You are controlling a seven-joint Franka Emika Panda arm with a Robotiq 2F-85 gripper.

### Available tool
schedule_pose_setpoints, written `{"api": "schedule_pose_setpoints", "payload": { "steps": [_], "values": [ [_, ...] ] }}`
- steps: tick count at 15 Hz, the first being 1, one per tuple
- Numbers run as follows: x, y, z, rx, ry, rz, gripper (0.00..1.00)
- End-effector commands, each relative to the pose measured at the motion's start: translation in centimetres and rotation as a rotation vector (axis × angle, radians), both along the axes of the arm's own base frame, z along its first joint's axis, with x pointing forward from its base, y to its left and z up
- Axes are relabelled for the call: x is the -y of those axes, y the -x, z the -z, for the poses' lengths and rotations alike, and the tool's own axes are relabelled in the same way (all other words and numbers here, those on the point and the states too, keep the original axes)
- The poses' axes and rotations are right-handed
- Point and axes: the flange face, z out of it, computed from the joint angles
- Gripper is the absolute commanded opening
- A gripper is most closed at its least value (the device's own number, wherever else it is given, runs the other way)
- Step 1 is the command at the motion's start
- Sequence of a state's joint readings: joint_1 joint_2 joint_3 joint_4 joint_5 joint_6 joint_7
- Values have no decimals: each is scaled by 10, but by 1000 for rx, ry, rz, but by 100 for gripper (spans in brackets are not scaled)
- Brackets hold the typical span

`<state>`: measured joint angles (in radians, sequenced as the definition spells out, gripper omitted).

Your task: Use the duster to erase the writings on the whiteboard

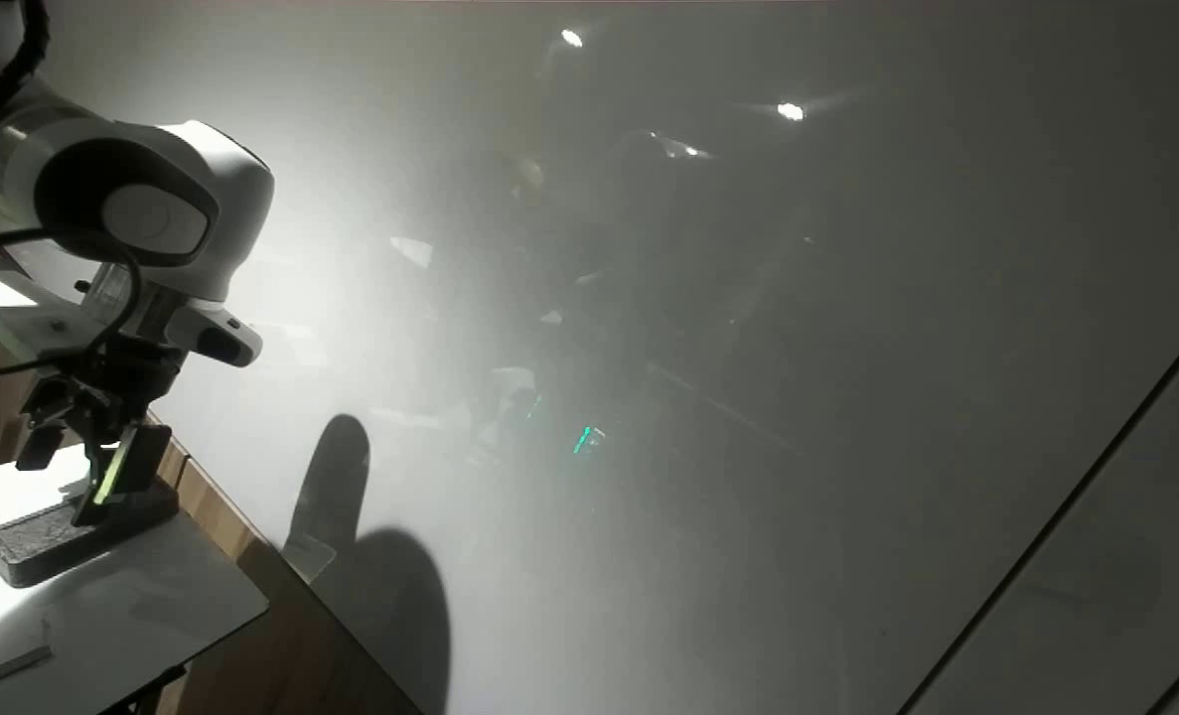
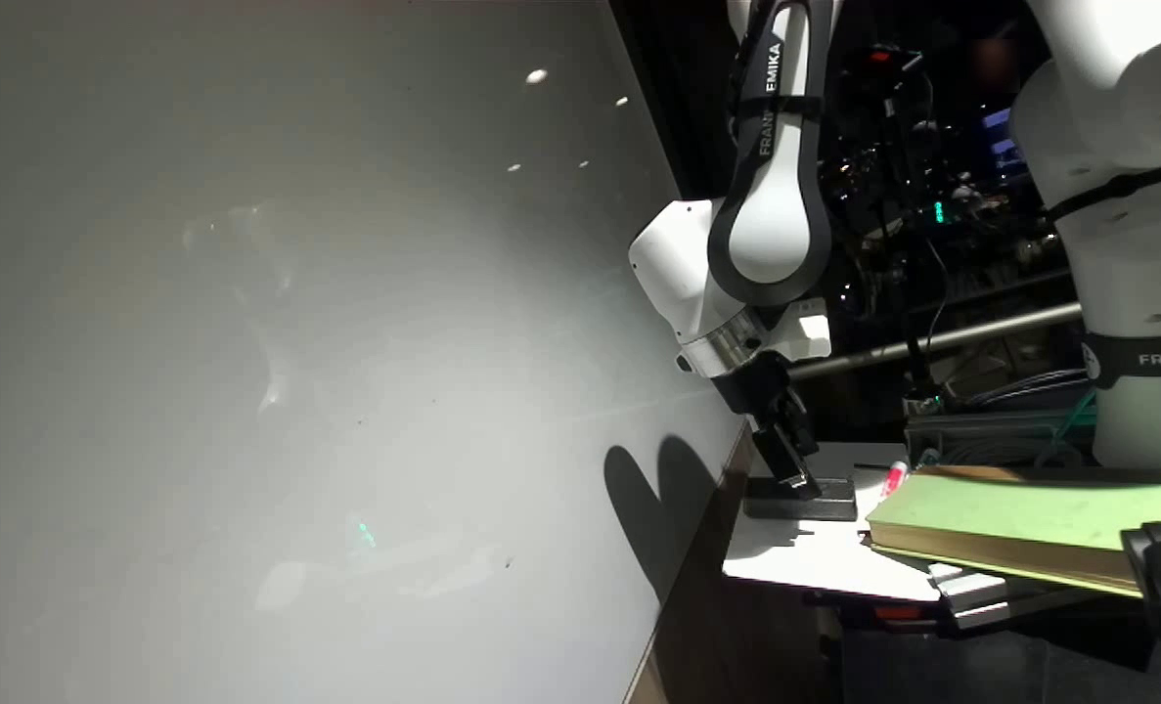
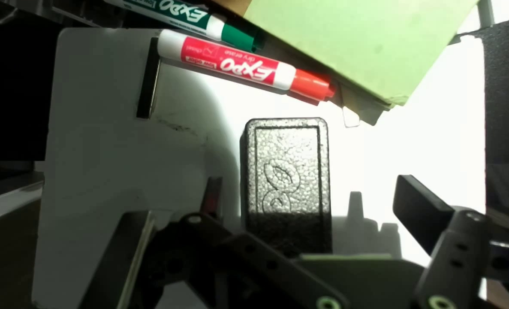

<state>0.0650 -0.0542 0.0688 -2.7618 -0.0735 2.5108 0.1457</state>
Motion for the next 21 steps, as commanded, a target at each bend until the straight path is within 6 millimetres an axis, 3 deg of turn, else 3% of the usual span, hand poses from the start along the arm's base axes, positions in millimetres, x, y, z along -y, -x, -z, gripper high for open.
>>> {"api": "schedule_pose_setpoints", "payload": {
  "steps": [1, 3, 7, 8, 11, 14, 16, 19, 20, 21],
  "values": [
    [-1, -5, 1, 11, -4, 7, 100],
    [0, -5, -6, 19, -13, 7, 100],
    [-5, -18, -61, 140, -47, -4, 100],
    [-4, -2, -72, 178, -47, -13, 100],
    [-10, -12, -119, 235, -44, -43, 100],
    [-11, 11, -156, 263, -60, -75, 100],
    [-13, 12, -185, 279, -71, -111, 100],
    [-9, 36, -202, 267, -77, -153, 100],
    [-13, 19, -192, 269, -46, -126, 100],
    [-11, 24, -197, 267, -45, -135, 100]
  ]
}}
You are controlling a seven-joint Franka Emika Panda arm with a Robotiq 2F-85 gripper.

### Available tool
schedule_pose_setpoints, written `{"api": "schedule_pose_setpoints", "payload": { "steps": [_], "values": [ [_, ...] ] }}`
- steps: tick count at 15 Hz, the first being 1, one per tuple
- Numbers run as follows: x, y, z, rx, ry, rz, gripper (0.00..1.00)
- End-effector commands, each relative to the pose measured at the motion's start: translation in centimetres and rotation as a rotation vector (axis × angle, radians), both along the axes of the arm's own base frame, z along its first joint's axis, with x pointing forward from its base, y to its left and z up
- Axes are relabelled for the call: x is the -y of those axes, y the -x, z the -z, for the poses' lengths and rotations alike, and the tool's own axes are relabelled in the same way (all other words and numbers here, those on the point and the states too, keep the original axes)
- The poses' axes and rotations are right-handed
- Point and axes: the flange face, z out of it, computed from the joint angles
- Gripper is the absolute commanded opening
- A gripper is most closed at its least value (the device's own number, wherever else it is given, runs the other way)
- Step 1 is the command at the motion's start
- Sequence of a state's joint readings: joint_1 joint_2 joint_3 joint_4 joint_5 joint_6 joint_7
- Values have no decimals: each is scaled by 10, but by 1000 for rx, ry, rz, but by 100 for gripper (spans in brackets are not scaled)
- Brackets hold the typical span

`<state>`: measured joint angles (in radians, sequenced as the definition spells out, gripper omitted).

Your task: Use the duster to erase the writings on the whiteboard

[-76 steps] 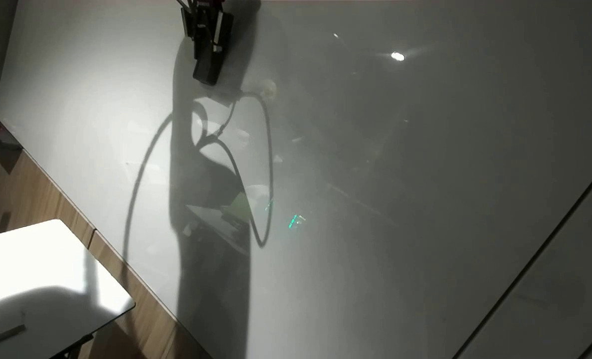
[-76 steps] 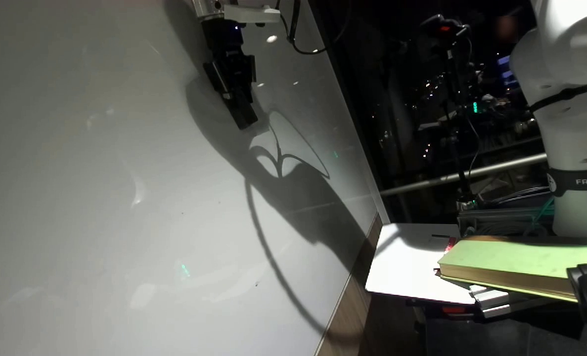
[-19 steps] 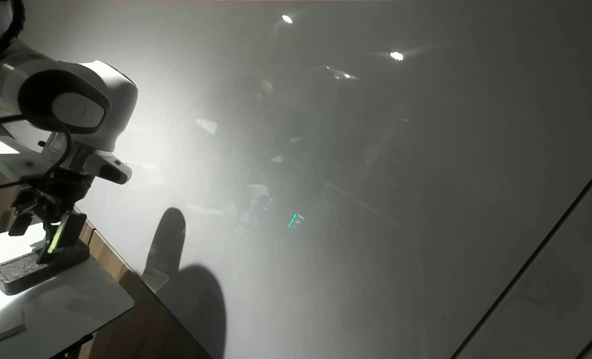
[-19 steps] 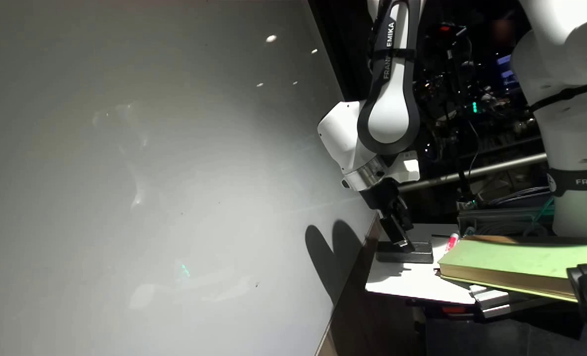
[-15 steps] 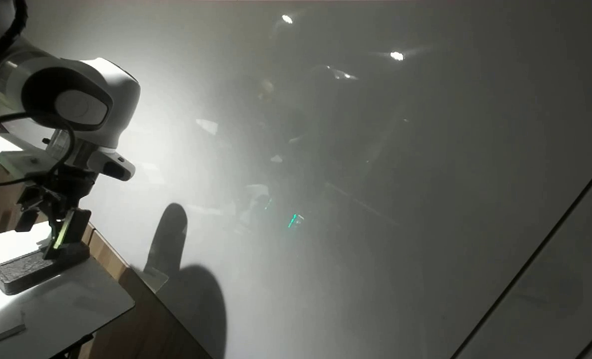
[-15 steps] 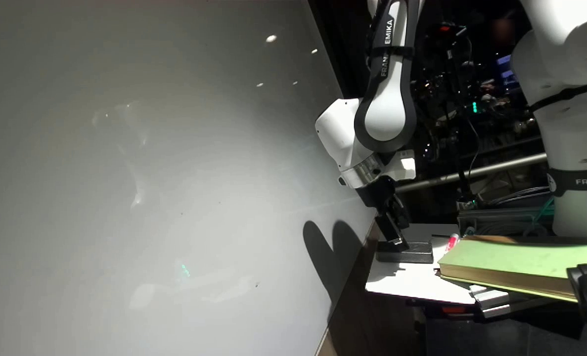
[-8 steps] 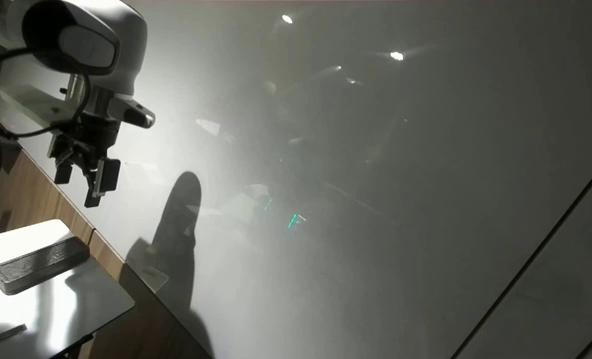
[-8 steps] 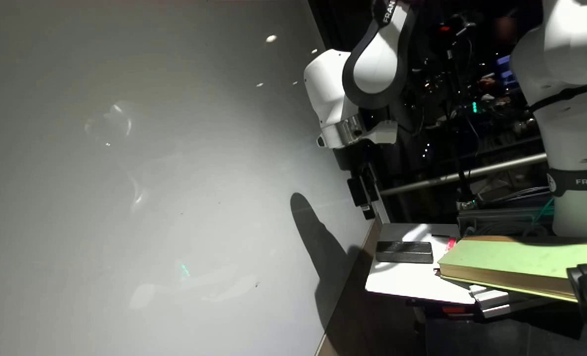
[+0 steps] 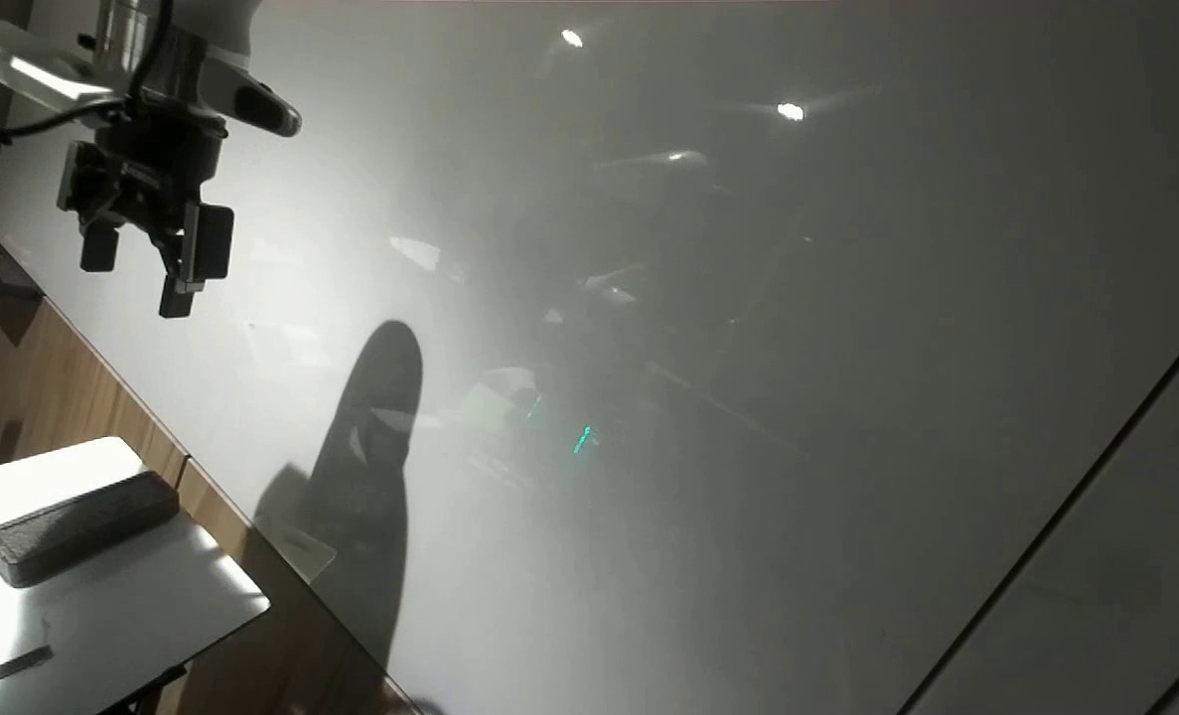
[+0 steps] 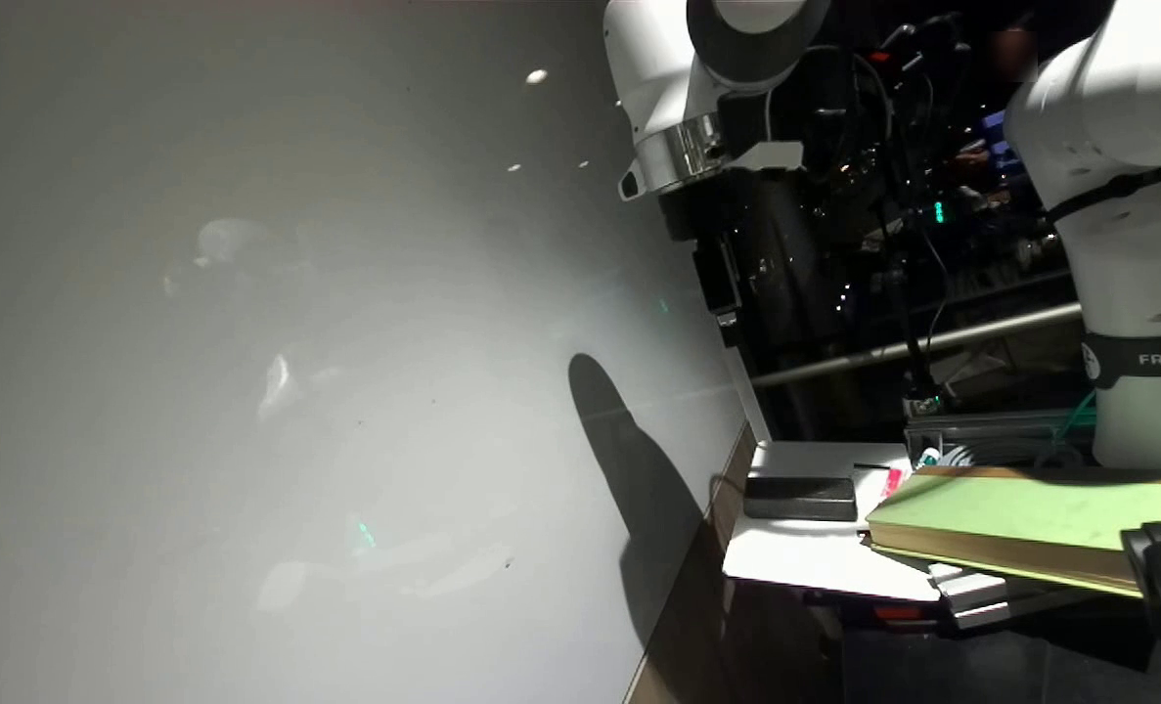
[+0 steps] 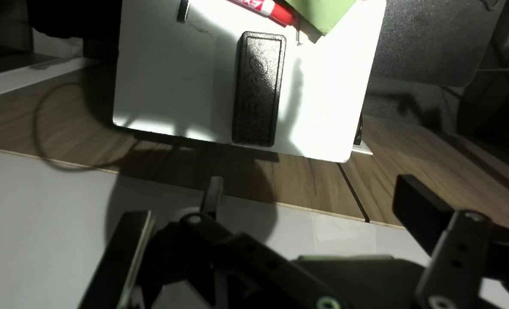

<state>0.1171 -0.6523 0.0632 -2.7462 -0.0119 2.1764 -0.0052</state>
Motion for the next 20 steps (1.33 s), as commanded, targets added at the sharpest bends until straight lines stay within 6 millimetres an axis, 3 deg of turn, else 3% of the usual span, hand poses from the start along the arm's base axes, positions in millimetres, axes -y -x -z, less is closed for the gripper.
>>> {"api": "schedule_pose_setpoints", "payload": {
  "steps": [1, 20],
  "values": [
    [1, 3, -4, 4, 0, -4, 100],
    [2, 9, -2, 1, 1, -8, 100]
  ]
}}
